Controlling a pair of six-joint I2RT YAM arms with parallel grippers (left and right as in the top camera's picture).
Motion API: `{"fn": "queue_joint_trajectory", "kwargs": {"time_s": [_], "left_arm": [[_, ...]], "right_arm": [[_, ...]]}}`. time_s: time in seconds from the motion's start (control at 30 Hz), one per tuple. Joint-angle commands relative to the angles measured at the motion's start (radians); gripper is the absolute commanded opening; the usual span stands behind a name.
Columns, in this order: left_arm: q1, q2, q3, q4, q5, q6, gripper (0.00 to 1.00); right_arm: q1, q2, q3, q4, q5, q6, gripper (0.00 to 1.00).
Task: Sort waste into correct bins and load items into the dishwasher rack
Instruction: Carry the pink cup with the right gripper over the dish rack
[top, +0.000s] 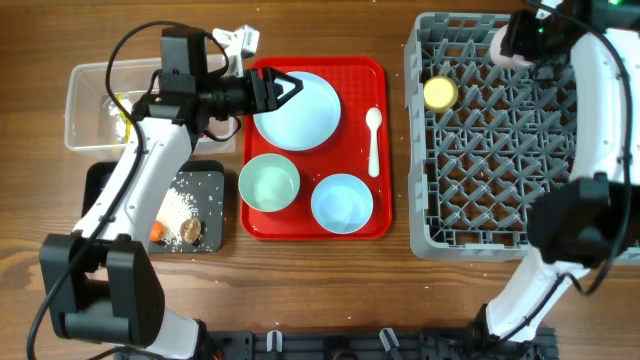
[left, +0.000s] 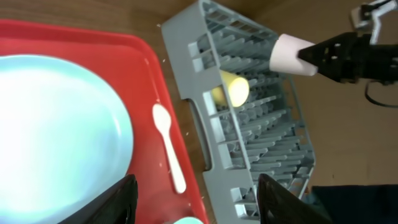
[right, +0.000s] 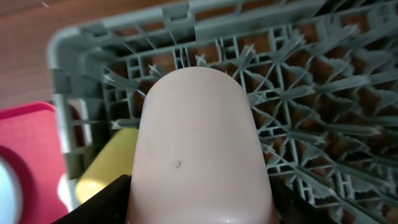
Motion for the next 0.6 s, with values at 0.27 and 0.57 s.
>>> {"fn": "queue_joint_trajectory", "kwargs": {"time_s": [0.27,0.57], "left_arm": [[-0.002,-0.017,0.001,-0.071,-0.072,0.081,0.61],[-0.002,-0.017,0.001,-0.071,-0.082,0.081,0.61]], "right_arm": [[-0.02,0.123,0.018,0.04,0.008,-0.029,0.29],[-0.024,0.164,0.018,0.021,0.016,-0.055,0.28]]}}
